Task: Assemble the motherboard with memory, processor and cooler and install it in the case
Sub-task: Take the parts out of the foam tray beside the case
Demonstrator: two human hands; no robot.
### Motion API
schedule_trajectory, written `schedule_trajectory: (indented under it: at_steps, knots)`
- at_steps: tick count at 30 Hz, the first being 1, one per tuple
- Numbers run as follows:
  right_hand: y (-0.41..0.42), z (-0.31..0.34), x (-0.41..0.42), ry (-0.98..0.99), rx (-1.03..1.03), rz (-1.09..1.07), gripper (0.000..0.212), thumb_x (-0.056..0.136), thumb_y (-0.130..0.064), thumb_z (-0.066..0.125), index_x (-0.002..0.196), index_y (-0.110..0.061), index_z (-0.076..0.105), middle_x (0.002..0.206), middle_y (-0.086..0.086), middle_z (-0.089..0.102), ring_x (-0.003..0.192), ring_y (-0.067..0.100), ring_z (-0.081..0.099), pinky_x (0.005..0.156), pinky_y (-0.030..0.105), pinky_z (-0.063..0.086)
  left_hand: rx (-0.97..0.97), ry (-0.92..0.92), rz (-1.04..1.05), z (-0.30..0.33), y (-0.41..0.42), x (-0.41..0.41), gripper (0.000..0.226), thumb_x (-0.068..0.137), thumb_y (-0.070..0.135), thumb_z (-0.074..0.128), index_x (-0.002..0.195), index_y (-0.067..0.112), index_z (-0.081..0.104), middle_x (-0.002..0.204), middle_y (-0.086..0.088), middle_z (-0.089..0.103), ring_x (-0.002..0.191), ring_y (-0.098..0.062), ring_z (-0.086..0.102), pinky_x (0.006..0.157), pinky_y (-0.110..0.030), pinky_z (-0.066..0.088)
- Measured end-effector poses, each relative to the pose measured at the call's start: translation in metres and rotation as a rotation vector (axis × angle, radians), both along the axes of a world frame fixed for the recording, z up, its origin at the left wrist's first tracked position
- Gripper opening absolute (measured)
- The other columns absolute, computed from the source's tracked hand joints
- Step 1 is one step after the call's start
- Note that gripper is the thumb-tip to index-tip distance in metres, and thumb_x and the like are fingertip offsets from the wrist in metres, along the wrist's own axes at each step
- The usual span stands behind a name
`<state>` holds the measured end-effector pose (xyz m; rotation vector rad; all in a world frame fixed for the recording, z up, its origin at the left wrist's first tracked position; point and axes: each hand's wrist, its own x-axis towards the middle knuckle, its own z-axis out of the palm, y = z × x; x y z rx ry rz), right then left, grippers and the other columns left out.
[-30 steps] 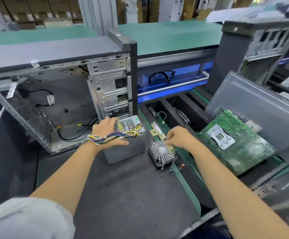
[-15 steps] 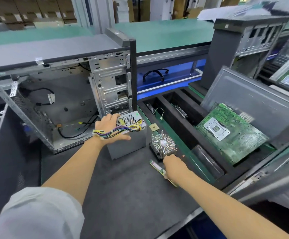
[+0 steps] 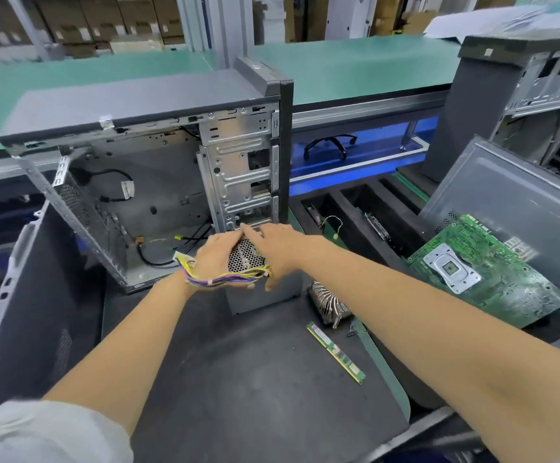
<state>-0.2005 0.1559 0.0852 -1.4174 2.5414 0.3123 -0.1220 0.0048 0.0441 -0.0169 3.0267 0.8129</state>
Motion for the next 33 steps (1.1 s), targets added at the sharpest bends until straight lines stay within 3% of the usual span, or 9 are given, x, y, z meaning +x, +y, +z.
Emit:
schedule_trajectory:
  at_steps: [4,9,12,14,17,19,23,26,33]
  knots:
    - [-0.007,-0.01,-0.007,0.028,-0.06,-0.017,0.114,0.058,-0.056,0.081,0.143,-0.007,0.025,0.137,0.016,0.033,0.127,0.034,0.034,0.105,0.046,0.032,0.462,-0.063,0.2,-0.016,-0.005,0.019,0.107,0.053,0.035,0.092,0.138,0.001,0.037,0.13,-0.009,0.055,0.123,-0.023,0.051,0.105,-0.044,0.041]
    - [0.004,-0.007,-0.007,-0.04,-0.143,-0.073,0.092,0.053,-0.052,0.083,0.125,-0.012,0.043,0.124,0.012,0.038,0.113,0.032,0.045,0.096,0.044,0.037,0.715,0.019,0.353,-0.028,0.001,0.022,0.089,0.059,-0.006,0.086,0.133,0.01,0.041,0.118,-0.001,0.061,0.097,-0.002,0.063,0.073,-0.018,0.054]
    - [0.019,0.01,-0.004,0.026,-0.183,-0.139,0.095,0.054,-0.055,0.081,0.127,-0.011,0.04,0.124,0.013,0.038,0.113,0.032,0.045,0.095,0.048,0.036,0.751,0.035,0.34,-0.015,0.009,0.017,0.068,0.059,0.005,0.088,0.115,0.024,0.052,0.101,0.01,0.068,0.083,0.006,0.066,0.073,-0.02,0.055]
    - [0.034,0.028,-0.006,0.036,-0.215,-0.198,0.098,0.053,-0.059,0.08,0.129,-0.011,0.038,0.124,0.012,0.038,0.113,0.032,0.044,0.096,0.049,0.036,0.667,0.032,0.285,0.005,0.011,0.011,0.059,0.058,0.024,0.09,0.108,0.031,0.058,0.099,0.015,0.071,0.09,0.004,0.066,0.086,-0.024,0.052]
    - [0.064,0.058,-0.007,0.001,-0.332,-0.314,0.093,0.051,-0.061,0.08,0.122,-0.013,0.041,0.113,0.006,0.041,0.107,0.027,0.043,0.094,0.047,0.038,0.53,0.05,0.127,0.049,0.025,0.001,0.055,0.057,0.041,0.089,0.104,0.043,0.063,0.104,0.024,0.069,0.096,0.009,0.062,0.082,-0.012,0.047]
    - [0.078,0.069,-0.012,-0.021,-0.4,-0.387,0.082,0.049,-0.061,0.08,0.106,-0.015,0.043,0.1,-0.001,0.042,0.098,0.023,0.046,0.086,0.044,0.039,0.522,0.111,0.073,0.07,0.037,-0.01,0.045,0.058,0.04,0.088,0.098,0.04,0.068,0.099,0.025,0.07,0.091,0.012,0.063,0.073,-0.004,0.045]
    - [0.114,0.082,-0.024,-0.081,-0.516,-0.626,0.075,0.048,-0.062,0.08,0.09,-0.015,0.038,0.086,-0.004,0.045,0.074,0.014,0.045,0.07,0.038,0.036,0.417,0.241,0.128,0.085,0.073,-0.045,0.032,0.064,0.042,0.084,0.08,0.022,0.066,0.08,0.011,0.068,0.076,-0.004,0.061,0.07,-0.017,0.047]
    - [0.138,0.077,-0.038,-0.111,-0.564,-0.851,0.093,0.05,-0.059,0.08,0.116,-0.006,0.04,0.111,0.007,0.046,0.098,0.025,0.052,0.08,0.042,0.049,0.364,0.23,0.198,0.076,0.105,-0.071,0.04,0.073,0.051,0.076,0.087,0.015,0.067,0.078,0.01,0.064,0.072,-0.004,0.058,0.059,-0.011,0.039]
    - [0.155,0.022,-0.07,-0.032,-0.528,-1.195,0.117,0.051,-0.062,0.08,0.137,-0.003,0.029,0.136,0.015,0.038,0.126,0.036,0.04,0.098,0.05,0.034,0.497,-0.088,0.046,0.027,0.158,-0.113,0.05,0.096,0.016,0.054,0.14,-0.001,0.039,0.127,-0.014,0.053,0.104,-0.027,0.057,0.093,-0.05,0.049]
